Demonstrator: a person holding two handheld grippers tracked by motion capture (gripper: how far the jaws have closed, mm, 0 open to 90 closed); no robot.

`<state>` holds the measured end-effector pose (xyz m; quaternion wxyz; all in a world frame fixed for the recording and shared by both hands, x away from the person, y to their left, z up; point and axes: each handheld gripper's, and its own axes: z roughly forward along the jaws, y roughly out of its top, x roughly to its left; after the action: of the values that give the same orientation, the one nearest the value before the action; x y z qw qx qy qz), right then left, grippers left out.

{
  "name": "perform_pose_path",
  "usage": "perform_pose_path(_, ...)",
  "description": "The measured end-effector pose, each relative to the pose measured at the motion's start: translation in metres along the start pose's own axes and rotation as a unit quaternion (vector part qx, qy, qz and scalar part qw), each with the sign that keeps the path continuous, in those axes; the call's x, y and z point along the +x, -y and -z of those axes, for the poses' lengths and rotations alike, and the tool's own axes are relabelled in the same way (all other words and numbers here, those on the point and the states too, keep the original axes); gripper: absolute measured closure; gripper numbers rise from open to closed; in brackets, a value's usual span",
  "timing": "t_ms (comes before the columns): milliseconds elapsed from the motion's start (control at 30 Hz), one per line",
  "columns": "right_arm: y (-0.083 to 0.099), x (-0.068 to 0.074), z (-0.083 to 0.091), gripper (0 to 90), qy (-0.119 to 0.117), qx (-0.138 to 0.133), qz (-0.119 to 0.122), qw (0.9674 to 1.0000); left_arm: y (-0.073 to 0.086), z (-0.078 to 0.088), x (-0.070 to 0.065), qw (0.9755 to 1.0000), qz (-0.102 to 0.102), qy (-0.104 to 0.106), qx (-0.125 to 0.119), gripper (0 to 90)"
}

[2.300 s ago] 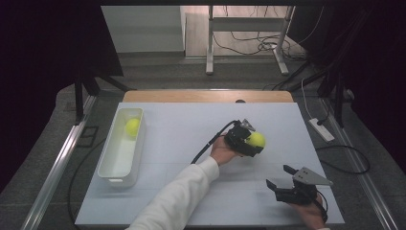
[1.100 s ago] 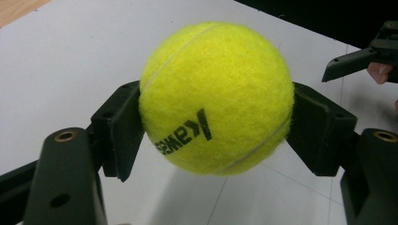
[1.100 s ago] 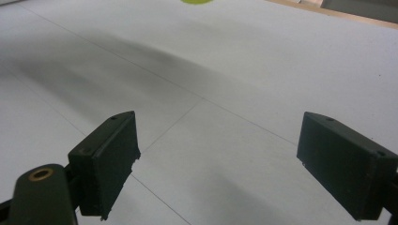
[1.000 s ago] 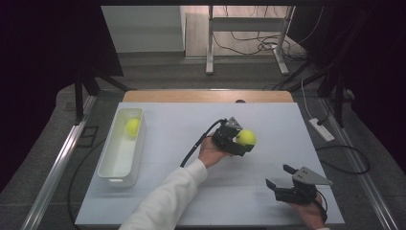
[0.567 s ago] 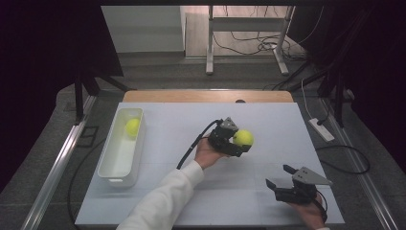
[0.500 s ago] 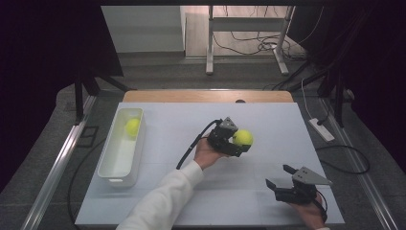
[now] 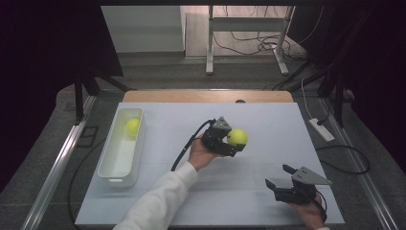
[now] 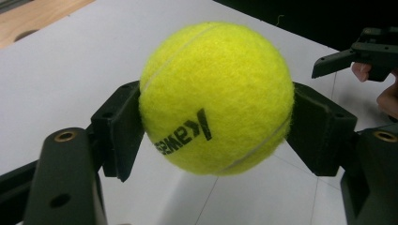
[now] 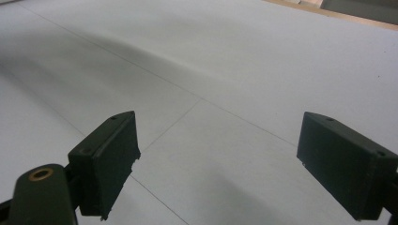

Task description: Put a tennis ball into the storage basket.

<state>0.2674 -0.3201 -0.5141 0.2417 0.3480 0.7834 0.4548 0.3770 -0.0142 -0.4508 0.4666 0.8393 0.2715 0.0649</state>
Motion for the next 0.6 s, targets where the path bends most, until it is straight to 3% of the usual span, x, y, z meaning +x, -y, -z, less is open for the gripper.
perform_pose_path(600,-0.001,0.001,-0.001,12.7,-0.001,-0.001,0.001,1.0000,0.004,0.022,0.001,0.9997,-0.001,-0.005,-0.023,26.8)
